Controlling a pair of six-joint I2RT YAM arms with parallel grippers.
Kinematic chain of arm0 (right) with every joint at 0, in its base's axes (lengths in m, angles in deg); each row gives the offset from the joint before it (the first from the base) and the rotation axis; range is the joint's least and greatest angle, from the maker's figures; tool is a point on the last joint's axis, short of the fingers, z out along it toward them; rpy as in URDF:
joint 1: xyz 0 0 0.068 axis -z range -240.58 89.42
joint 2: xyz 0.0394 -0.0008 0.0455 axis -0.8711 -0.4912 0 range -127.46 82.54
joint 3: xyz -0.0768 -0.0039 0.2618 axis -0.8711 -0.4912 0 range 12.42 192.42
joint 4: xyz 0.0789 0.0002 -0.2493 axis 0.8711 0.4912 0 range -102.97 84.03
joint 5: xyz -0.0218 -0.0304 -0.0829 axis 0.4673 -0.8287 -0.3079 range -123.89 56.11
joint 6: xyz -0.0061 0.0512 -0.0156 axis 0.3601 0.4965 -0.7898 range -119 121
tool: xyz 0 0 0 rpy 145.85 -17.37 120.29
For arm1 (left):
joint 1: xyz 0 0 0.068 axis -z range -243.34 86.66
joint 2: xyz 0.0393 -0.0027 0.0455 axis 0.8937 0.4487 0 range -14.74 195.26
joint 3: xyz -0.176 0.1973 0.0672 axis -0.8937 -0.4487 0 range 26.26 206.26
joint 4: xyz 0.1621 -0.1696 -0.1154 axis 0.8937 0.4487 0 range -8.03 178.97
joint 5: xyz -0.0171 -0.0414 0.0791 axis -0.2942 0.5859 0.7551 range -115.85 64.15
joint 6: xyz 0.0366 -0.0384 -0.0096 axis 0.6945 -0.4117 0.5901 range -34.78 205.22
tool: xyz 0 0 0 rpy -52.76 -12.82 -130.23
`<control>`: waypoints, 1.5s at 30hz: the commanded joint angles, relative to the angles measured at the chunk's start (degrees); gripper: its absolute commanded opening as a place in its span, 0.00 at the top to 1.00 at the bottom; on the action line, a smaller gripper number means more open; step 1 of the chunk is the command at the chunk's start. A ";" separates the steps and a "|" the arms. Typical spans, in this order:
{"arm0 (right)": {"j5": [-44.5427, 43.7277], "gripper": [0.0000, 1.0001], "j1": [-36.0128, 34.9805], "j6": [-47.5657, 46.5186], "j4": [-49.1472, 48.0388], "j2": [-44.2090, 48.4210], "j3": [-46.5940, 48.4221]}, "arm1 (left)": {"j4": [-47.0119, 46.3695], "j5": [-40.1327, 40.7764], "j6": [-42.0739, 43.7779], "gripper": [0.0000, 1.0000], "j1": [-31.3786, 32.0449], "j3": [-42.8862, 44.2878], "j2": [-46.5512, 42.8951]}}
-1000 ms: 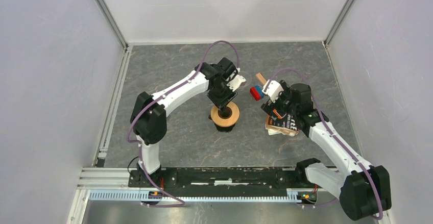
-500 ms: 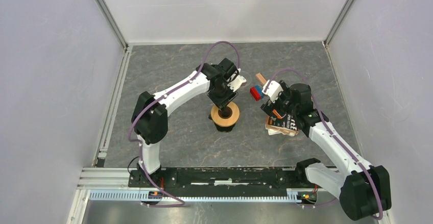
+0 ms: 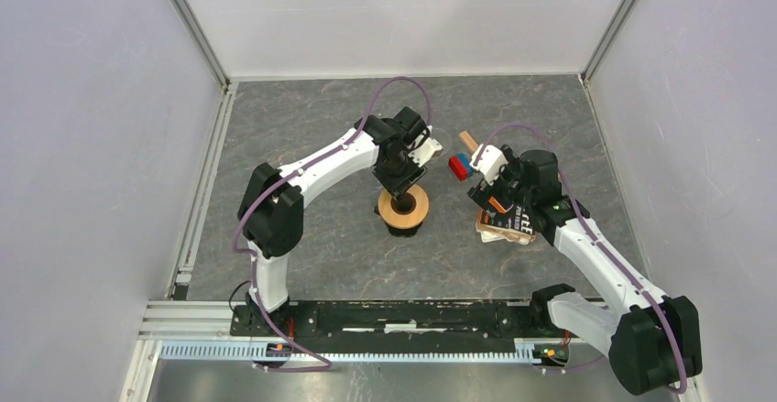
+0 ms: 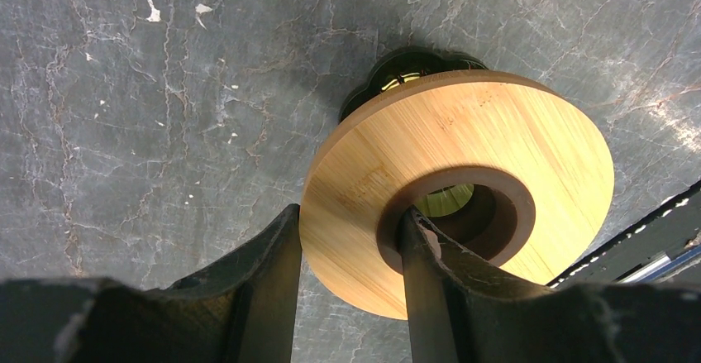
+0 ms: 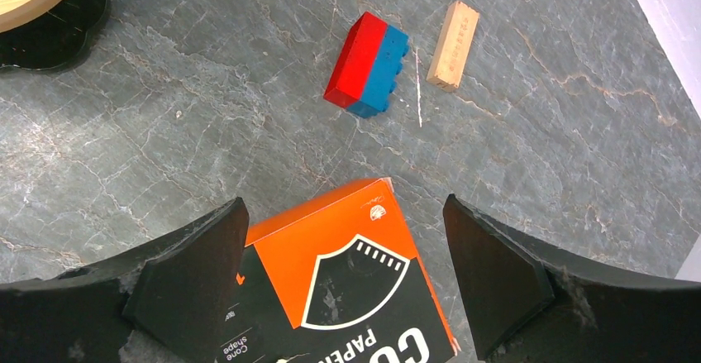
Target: Place the coffee filter in the dripper
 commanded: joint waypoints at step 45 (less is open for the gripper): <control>-0.97 0.36 -0.86 29.98 -2.63 -46.74 42.65 | -4.06 1.55 1.14 0.16 -2.32 -0.80 -17.19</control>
